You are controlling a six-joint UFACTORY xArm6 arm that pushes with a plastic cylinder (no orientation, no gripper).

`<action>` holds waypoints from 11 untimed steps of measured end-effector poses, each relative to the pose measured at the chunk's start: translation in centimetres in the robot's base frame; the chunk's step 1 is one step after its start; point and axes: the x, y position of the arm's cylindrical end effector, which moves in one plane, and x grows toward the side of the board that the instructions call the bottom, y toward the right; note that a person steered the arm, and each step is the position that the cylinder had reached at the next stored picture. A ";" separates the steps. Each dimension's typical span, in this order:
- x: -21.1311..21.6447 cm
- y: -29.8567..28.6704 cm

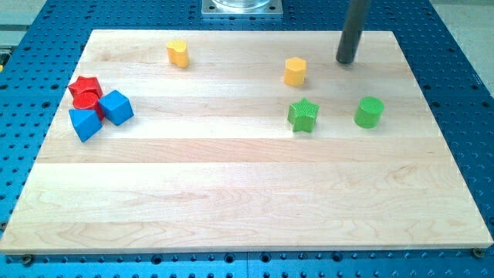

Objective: Slide the hexagon parallel to the red star

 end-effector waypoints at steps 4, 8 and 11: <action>3.1 -5.0; 6.9 -16.8; 9.1 -24.3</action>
